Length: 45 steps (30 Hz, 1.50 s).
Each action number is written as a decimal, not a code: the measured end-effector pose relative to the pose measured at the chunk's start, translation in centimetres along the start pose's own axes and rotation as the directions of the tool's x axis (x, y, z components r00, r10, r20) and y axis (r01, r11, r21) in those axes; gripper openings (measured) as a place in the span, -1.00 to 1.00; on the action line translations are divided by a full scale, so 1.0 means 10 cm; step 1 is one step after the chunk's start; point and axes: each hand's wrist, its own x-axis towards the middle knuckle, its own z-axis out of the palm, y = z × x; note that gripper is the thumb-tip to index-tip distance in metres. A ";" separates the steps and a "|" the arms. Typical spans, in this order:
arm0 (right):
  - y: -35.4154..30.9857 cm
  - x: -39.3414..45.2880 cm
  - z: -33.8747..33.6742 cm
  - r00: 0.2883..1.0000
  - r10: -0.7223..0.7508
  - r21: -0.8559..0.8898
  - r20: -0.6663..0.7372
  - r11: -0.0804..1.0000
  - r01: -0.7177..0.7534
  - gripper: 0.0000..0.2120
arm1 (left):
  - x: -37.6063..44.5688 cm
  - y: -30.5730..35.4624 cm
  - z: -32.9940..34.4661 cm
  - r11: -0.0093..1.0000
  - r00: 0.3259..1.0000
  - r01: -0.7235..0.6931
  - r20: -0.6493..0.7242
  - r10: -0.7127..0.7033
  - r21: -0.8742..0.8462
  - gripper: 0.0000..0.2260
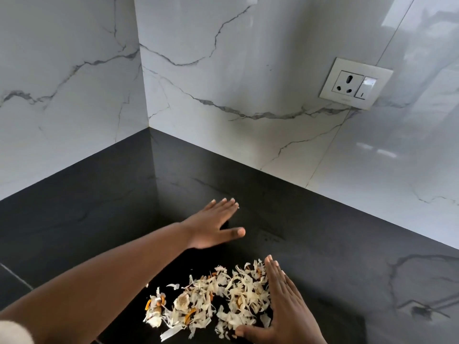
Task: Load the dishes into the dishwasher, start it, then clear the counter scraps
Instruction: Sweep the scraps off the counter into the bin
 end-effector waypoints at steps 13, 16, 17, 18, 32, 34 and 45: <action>0.03 0.00 -0.01 0.999 0.009 0.050 -0.033 0.999 -0.008 0.31 | 0.33 -0.02 0.24 0.993 0.984 -0.112 0.139 0.107 0.029 -0.23; 0.03 -0.04 0.02 0.997 -0.006 0.050 -0.075 0.999 0.010 0.28 | -0.03 0.13 0.30 0.988 0.968 -0.133 0.204 0.146 -0.072 -0.21; 0.03 -0.05 0.03 0.997 -0.012 0.049 -0.082 0.999 0.016 0.28 | -0.16 0.18 0.30 0.984 0.963 -0.118 0.227 0.146 -0.133 -0.16; 0.03 -0.05 0.03 0.996 -0.016 0.050 -0.087 0.999 0.021 0.27 | -0.29 0.22 0.30 0.975 0.961 -0.095 0.238 0.143 -0.203 -0.09; 0.04 -0.11 0.05 0.986 -0.043 0.105 -0.163 0.993 0.061 0.24 | -1.67 -0.83 0.47 0.866 0.863 0.498 -0.126 -0.490 0.041 0.15; 0.04 -0.12 0.05 0.986 -0.045 0.113 -0.161 0.992 0.064 0.23 | -1.67 -0.56 0.62 0.872 0.874 0.475 -0.173 -0.454 0.114 0.08; 0.10 -0.16 0.07 0.972 -0.111 0.215 -0.208 0.964 0.156 0.27 | -1.24 0.86 1.21 0.831 0.781 0.533 -0.286 -0.555 -0.157 0.07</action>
